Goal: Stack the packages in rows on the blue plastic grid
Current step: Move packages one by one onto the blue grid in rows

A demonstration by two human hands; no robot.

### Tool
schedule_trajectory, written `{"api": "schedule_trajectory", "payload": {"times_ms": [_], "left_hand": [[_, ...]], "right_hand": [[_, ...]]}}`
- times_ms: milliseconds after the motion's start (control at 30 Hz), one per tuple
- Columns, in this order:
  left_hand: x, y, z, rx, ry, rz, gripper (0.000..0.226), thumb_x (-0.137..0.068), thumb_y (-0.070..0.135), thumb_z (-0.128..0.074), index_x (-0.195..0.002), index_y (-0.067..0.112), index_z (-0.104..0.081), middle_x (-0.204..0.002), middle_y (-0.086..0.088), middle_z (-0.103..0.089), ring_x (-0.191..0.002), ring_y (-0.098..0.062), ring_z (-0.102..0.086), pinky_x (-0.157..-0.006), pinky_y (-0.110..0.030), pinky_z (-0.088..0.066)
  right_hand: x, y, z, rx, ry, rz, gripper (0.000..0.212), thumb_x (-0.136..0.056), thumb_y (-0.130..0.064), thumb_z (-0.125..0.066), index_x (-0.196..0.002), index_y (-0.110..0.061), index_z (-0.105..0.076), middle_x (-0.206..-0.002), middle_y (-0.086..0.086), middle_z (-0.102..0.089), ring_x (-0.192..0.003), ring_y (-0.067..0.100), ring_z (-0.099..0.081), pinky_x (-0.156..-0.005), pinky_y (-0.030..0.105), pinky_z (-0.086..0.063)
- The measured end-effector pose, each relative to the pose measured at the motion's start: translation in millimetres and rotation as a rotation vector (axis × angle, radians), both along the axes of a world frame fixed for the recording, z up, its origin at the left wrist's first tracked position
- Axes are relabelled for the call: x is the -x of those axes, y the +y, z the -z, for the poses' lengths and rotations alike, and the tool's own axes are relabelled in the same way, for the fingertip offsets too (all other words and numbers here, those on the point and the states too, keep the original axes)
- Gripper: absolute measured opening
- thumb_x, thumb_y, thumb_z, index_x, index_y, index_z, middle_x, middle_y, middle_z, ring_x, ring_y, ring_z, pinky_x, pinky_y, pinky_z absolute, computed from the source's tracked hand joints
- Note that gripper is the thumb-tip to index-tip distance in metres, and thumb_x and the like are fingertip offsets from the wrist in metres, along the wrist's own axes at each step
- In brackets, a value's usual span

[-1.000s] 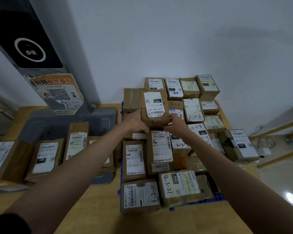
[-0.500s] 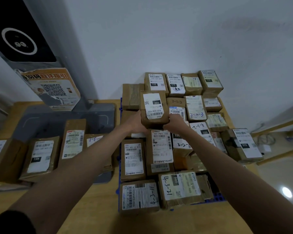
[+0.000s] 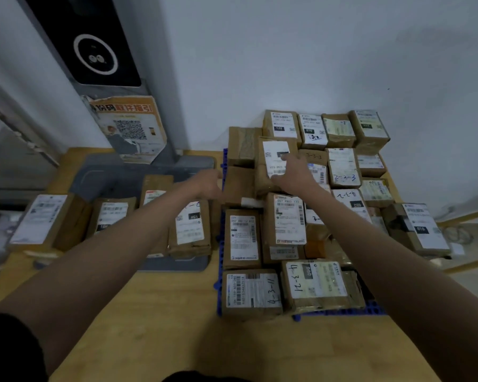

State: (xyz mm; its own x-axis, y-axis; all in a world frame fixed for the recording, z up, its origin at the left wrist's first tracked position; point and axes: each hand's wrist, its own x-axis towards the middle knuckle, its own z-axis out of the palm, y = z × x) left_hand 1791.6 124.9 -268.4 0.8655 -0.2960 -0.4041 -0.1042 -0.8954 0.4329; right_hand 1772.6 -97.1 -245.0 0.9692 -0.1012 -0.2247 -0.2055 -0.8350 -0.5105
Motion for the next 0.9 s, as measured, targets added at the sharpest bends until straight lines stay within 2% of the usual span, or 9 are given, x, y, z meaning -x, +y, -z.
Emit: {"api": "schedule_trajectory", "payload": {"times_ms": [100, 200, 267, 333, 467, 567, 700, 800, 900], "left_hand": [[10.7, 34.9, 6.0, -0.072, 0.066, -0.047, 0.063, -0.082, 0.026, -0.076, -0.135, 0.004, -0.049, -0.132, -0.013, -0.055, -0.109, -0.025, -0.057, -0.082, -0.032, -0.049], [26.5, 66.0, 17.0, -0.13, 0.095, -0.081, 0.074, -0.081, 0.03, -0.077, -0.142, 0.005, -0.044, -0.143, -0.012, -0.048, -0.125, -0.029, -0.05, -0.098, -0.037, -0.045], [38.9, 85.7, 28.2, -0.152, 0.098, -0.105, 0.074, -0.079, 0.032, -0.078, -0.141, 0.008, -0.045, -0.141, -0.01, -0.05, -0.122, -0.028, -0.052, -0.095, -0.035, -0.045], [50.6, 101.7, 41.6, -0.152, 0.124, -0.114, 0.072, -0.079, 0.032, -0.078, -0.14, 0.011, -0.047, -0.138, -0.008, -0.052, -0.119, -0.026, -0.053, -0.092, -0.033, -0.045], [62.7, 122.0, 64.9, -0.176, 0.174, -0.078, 0.057, -0.079, 0.031, -0.077, -0.129, 0.013, -0.056, -0.128, -0.008, -0.059, -0.112, -0.025, -0.056, -0.085, -0.03, -0.046], [62.4, 129.6, 75.8, -0.179, 0.205, -0.082, 0.052, -0.078, 0.033, -0.077, -0.122, 0.011, -0.061, -0.121, -0.008, -0.062, -0.105, -0.023, -0.059, -0.082, -0.031, -0.049], [58.6, 132.4, 89.8, -0.146, 0.225, -0.116, 0.049, -0.075, 0.029, -0.079, -0.116, 0.011, -0.06, -0.116, -0.008, -0.062, -0.1, -0.022, -0.059, -0.078, -0.03, -0.049], [57.9, 128.3, 101.8, -0.084, 0.26, -0.118, 0.049, -0.076, 0.023, -0.079, -0.119, 0.013, -0.058, -0.113, -0.007, -0.064, -0.089, -0.017, -0.057, -0.071, -0.026, -0.046], [56.5, 124.0, 110.6, -0.003, 0.253, -0.174, 0.048, -0.077, 0.021, -0.078, -0.118, 0.013, -0.055, -0.113, -0.007, -0.064, -0.085, -0.014, -0.055, -0.065, -0.021, -0.044]], "right_hand": [[10.7, 33.7, -0.1, -0.006, -0.029, -0.047, 0.058, -0.089, -0.018, -0.064, -0.141, -0.011, -0.039, -0.141, 0.017, -0.037, -0.12, 0.031, -0.049, -0.09, 0.036, -0.046], [22.7, 70.0, 1.9, 0.023, -0.064, -0.187, 0.038, -0.091, -0.01, -0.058, -0.128, -0.002, -0.053, -0.127, 0.019, -0.053, -0.11, 0.032, -0.056, -0.091, 0.038, -0.048], [31.0, 92.2, 10.3, 0.018, -0.056, -0.26, 0.021, -0.092, -0.007, -0.056, -0.109, 0.003, -0.062, -0.109, 0.019, -0.064, -0.102, 0.032, -0.061, -0.086, 0.038, -0.05], [37.0, 110.4, 23.8, -0.041, 0.024, -0.268, 0.017, -0.09, -0.011, -0.061, -0.101, 0.001, -0.064, -0.102, 0.015, -0.066, -0.097, 0.027, -0.063, -0.084, 0.037, -0.052], [44.4, 142.0, 59.3, -0.014, 0.181, -0.354, 0.029, -0.091, -0.02, -0.063, -0.112, 0.0, -0.061, -0.111, 0.015, -0.064, -0.1, 0.028, -0.061, -0.087, 0.039, -0.052], [44.7, 157.9, 86.9, 0.056, 0.275, -0.405, 0.024, -0.092, -0.019, -0.059, -0.107, 0.0, -0.062, -0.108, 0.016, -0.066, -0.097, 0.029, -0.065, -0.078, 0.034, -0.052], [43.6, 166.0, 118.2, 0.036, 0.349, -0.355, 0.04, -0.09, -0.024, -0.065, -0.125, -0.006, -0.057, -0.121, 0.012, -0.064, -0.11, 0.029, -0.062, -0.089, 0.034, -0.052], [44.7, 169.4, 132.8, -0.014, 0.397, -0.239, 0.052, -0.088, -0.026, -0.069, -0.13, -0.006, -0.048, -0.126, 0.013, -0.061, -0.112, 0.029, -0.06, -0.08, 0.03, -0.047], [43.6, 173.0, 143.5, -0.076, 0.444, -0.159, 0.061, -0.088, -0.027, -0.068, -0.137, -0.006, -0.039, -0.131, 0.013, -0.057, -0.117, 0.029, -0.058, -0.08, 0.029, -0.046]]}}
